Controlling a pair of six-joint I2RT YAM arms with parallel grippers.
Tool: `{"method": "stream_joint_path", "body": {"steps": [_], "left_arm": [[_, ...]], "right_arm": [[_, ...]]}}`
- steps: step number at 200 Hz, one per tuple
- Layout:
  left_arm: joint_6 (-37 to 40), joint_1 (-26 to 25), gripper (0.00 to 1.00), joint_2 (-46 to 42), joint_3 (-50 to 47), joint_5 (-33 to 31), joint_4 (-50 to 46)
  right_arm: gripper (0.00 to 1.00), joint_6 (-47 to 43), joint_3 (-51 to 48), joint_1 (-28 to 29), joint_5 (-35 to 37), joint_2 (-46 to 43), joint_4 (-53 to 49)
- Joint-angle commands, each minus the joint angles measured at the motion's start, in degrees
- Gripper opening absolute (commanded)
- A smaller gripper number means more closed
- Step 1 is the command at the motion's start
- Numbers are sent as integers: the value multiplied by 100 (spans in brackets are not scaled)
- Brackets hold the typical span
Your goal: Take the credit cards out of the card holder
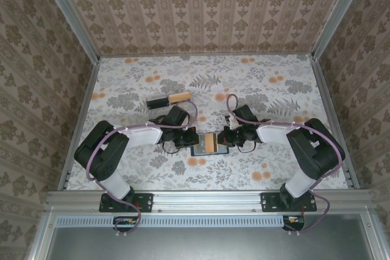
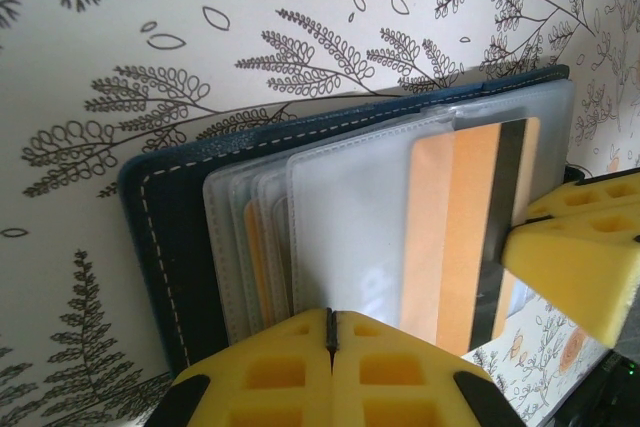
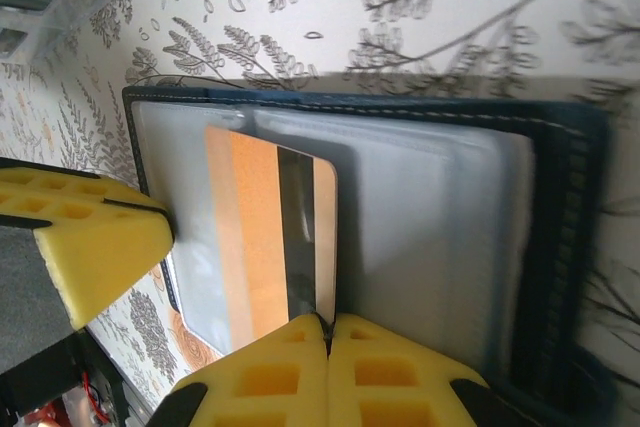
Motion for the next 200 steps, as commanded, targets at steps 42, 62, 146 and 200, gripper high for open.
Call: {"method": "stream_joint_path", "body": {"steps": [42, 62, 146, 200], "left_arm": [[91, 11, 0, 29, 11, -39, -417], [113, 22, 0, -72, 89, 35, -416], [-403, 281, 61, -1144, 293, 531, 385], [-1217, 410, 56, -1404, 117, 1017, 1709]], "right_arm": [[0, -420, -342, -454, 219, -781, -873], [0, -450, -276, -499, 129, -991, -1016], [0, -331, 378, -572, 10, -1995, -1336], [0, 346, 609, -568, -695, -2149, -271]]}}
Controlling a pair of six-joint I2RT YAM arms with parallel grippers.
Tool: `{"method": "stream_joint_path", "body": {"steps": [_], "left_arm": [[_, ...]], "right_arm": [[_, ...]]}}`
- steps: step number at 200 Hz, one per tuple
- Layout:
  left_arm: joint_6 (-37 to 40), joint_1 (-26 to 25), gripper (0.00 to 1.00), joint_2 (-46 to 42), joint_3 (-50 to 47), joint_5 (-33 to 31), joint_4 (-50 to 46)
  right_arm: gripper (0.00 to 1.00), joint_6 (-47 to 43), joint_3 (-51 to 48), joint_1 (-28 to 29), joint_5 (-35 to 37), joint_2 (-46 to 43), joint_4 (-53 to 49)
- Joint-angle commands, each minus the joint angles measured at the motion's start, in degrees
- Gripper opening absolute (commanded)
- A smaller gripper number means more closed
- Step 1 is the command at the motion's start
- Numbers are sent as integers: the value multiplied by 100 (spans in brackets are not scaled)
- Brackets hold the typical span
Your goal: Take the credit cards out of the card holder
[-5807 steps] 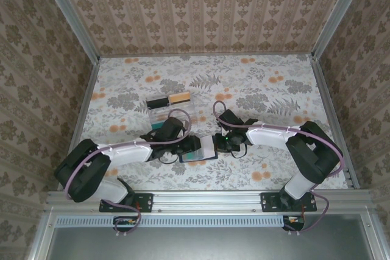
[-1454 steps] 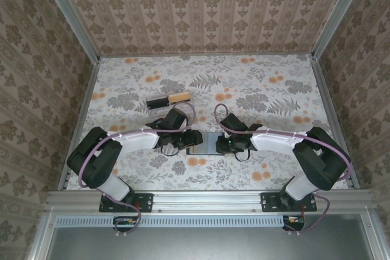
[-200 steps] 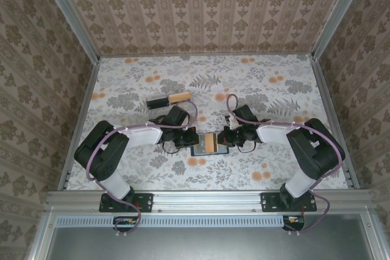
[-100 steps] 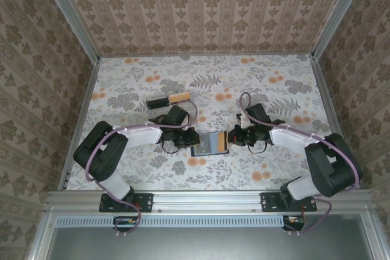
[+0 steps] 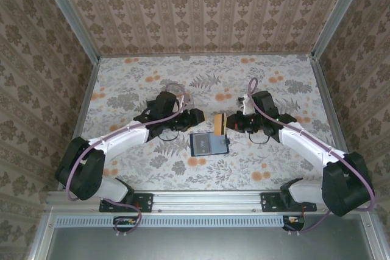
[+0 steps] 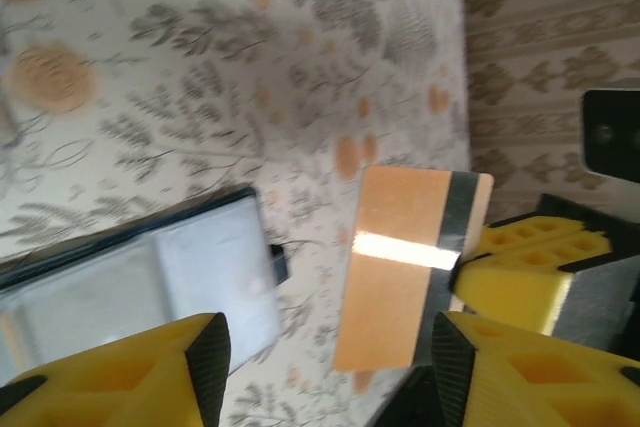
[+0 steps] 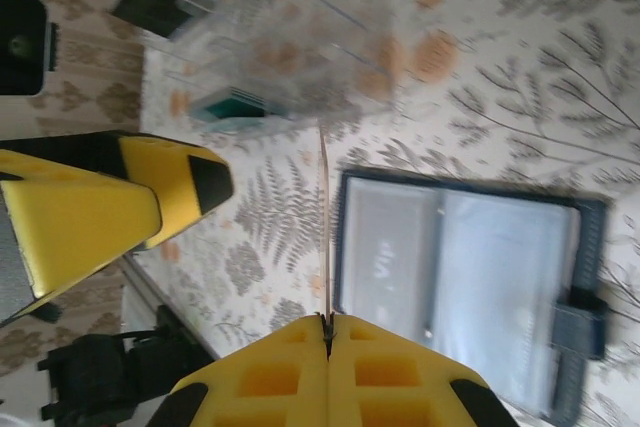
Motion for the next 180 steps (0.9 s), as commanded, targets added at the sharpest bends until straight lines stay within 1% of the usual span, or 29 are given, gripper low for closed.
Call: {"method": "stream_joint_path", "body": {"steps": [1, 37, 66, 84, 108, 131, 157, 170, 175, 180], "left_arm": [[-492, 30, 56, -109, -104, 387, 792], [-836, 36, 50, -99, -261, 513, 1343], [-951, 39, 41, -99, -300, 519, 1534], [-989, 38, 38, -99, -321, 519, 1628], [-1065, 38, 28, -108, -335, 701, 1797], [-1074, 38, 15, -171, -339, 721, 1878], [-1033, 38, 5, -287, -335, 684, 1835], [-1005, 38, 2, -345, -335, 669, 1770], [-991, 43, 0, -358, -335, 661, 1751], [-981, 39, 0, -374, -335, 667, 1733]], "right_arm": [[0, 435, 132, -20, -492, -113, 623], [0, 925, 62, -21, -895, -77, 1416], [0, 1046, 9, -22, -1010, -51, 1599], [0, 1076, -33, -15, -1080, -34, 1674], [0, 1067, -84, -13, -1126, 6, 1688], [0, 1058, -135, -14, -1119, 11, 1710], [0, 1029, -167, -14, -1100, 19, 1694], [0, 982, -160, -12, -1083, 40, 1642], [3, 971, -160, -14, -1074, 50, 1626], [11, 954, -168, -11, -1066, 61, 1604]]}}
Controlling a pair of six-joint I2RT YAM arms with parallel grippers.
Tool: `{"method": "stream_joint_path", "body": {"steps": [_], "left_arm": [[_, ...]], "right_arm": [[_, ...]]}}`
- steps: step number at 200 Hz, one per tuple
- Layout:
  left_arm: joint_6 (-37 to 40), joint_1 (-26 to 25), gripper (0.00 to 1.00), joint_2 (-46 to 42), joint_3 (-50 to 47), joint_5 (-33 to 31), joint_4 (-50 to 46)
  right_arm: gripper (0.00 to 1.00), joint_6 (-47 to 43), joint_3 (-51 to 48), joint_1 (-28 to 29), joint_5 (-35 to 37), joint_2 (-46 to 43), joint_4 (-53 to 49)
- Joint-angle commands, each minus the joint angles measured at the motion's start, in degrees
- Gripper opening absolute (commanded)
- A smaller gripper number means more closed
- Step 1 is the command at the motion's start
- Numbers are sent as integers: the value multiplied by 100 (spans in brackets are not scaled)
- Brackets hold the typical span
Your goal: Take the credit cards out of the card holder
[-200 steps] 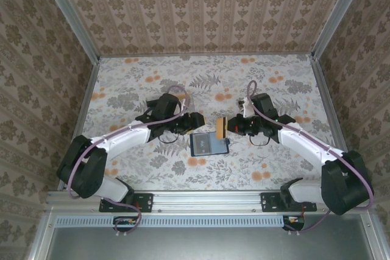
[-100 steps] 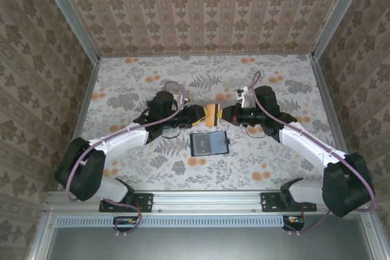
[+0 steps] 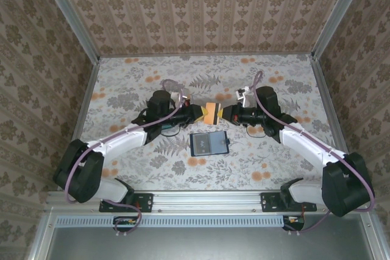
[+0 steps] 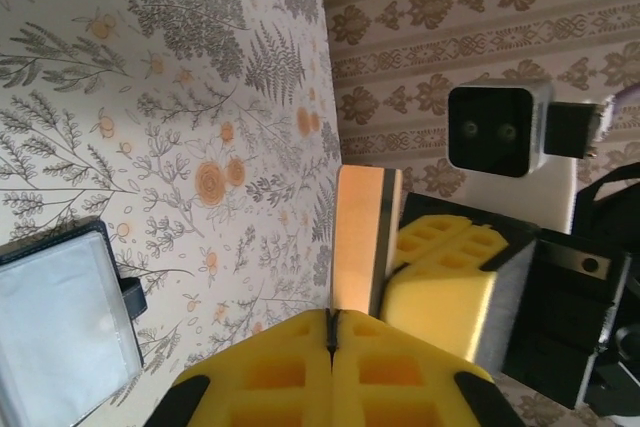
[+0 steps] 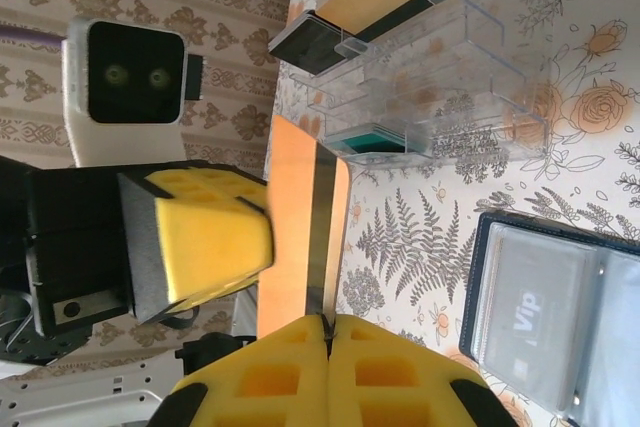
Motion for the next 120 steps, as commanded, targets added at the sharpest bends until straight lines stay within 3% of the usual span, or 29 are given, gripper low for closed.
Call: {"method": "stream_joint_path", "body": {"steps": [1, 12, 44, 64, 78, 103, 120], "left_arm": [[76, -10, 0, -191, -22, 84, 130], [112, -5, 0, -241, -22, 73, 72], [518, 93, 0, -443, 85, 67, -519], [1145, 220, 0, -613, 323, 32, -1466], [1848, 310, 0, -714, 596, -133, -2361], [3466, 415, 0, -718, 1419, -904, -4300], [4366, 487, 0, -641, 1864, -1532, -5036]], "right_arm": [[12, -48, -30, 40, -174, 54, 85], [39, -99, -27, 43, -119, 61, -1], [76, -305, -7, 34, 90, 2, -365], [93, -490, 18, 21, 350, -141, -697], [100, -563, 19, 12, 495, -254, -861], [100, -687, 29, 12, 748, -425, -1091], [100, -727, 21, 12, 879, -513, -1173]]}}
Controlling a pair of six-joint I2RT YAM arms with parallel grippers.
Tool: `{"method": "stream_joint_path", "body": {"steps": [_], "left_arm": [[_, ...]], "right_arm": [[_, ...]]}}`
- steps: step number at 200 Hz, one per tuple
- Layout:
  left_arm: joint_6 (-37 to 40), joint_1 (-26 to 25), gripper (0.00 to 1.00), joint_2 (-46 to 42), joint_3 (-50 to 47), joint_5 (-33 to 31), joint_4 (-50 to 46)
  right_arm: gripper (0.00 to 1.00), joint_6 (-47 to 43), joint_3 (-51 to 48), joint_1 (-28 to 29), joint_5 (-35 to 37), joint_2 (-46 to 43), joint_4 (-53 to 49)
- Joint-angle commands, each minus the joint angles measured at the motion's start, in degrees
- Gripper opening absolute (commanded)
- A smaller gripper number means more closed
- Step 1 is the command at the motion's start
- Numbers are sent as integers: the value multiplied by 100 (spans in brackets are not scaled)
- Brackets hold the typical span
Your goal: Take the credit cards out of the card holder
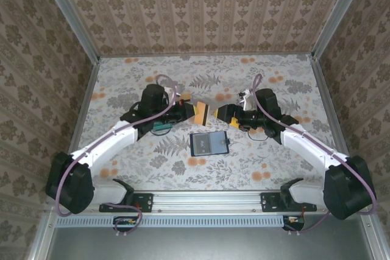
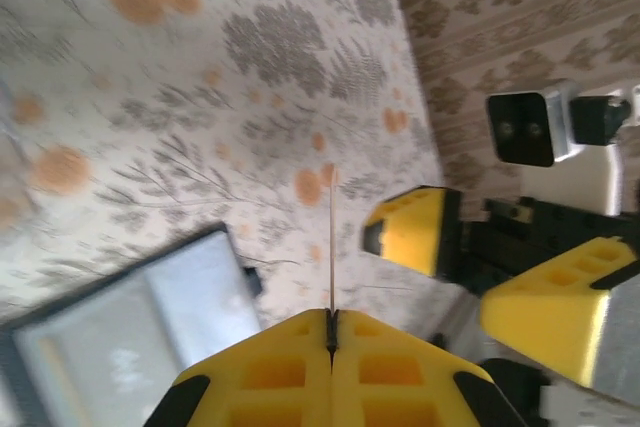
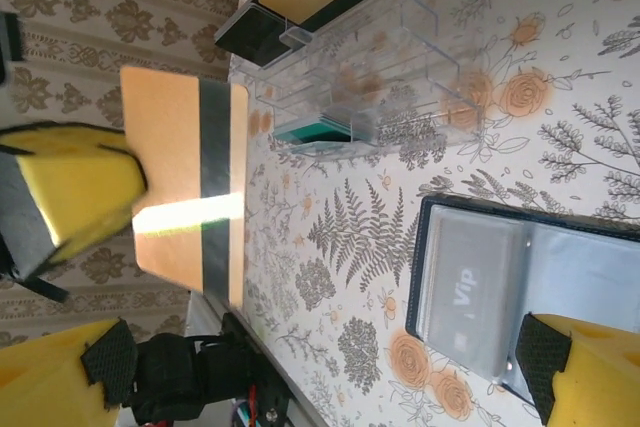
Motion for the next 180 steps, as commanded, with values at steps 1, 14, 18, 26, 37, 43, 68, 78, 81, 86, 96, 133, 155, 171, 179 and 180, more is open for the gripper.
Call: {"method": "stream_joint_path", "body": {"steps": [1, 14, 18, 26, 37, 43, 68, 78, 81, 86, 96, 133, 155, 171, 179, 180], "left_arm": [[1938, 102, 0, -71, 660, -962, -1816], [2641, 148, 0, -13, 897, -1403, -2102], [2878, 148, 0, 2, 961, -1535, -2135], [3380, 148, 0, 7, 1017, -1776, -2133], [4152, 148, 0, -33, 1065, -1930, -2074], [4534, 148, 0, -73, 1054, -2071, -1988], [5865, 148, 0, -229, 883, -2537, -1485], [6292, 148, 0, -222, 904, -2612, -1423], [6418, 148, 0, -215, 919, -2602, -1435], [6689, 148, 0, -198, 940, -2558, -1451], [7051, 148, 0, -169, 937, -2557, -1401], [8233, 145, 0, 73, 997, -2495, -1501], [8679, 98, 0, 240, 967, -2539, -1424], [8897, 39, 0, 376, 934, -2676, -1264], [8974, 26, 0, 458, 934, -2741, -1197], [8984, 26, 0, 470, 934, -2748, -1192]], "right_arm": [[100, -207, 27, -3, 358, -224, -334], [100, -216, 17, 1, 401, -278, -340], [100, -223, 16, -3, 407, -297, -345], [100, -233, 17, -3, 415, -330, -350], [100, -257, 17, -3, 455, -393, -375], [100, -272, 17, -3, 483, -433, -397], [100, -303, 17, -10, 529, -570, -466], [100, -311, 4, -12, 555, -623, -482], [100, -305, 1, -10, 561, -631, -485], [100, -295, -15, -10, 568, -651, -471], [100, -286, -40, -20, 583, -678, -452], [100, -251, -53, -38, 609, -705, -437], [100, -243, -38, -55, 622, -696, -450], [100, -224, -27, -65, 619, -678, -428], [100, -216, -20, -65, 619, -662, -433], [100, -216, -19, -65, 619, -661, -433]]}}
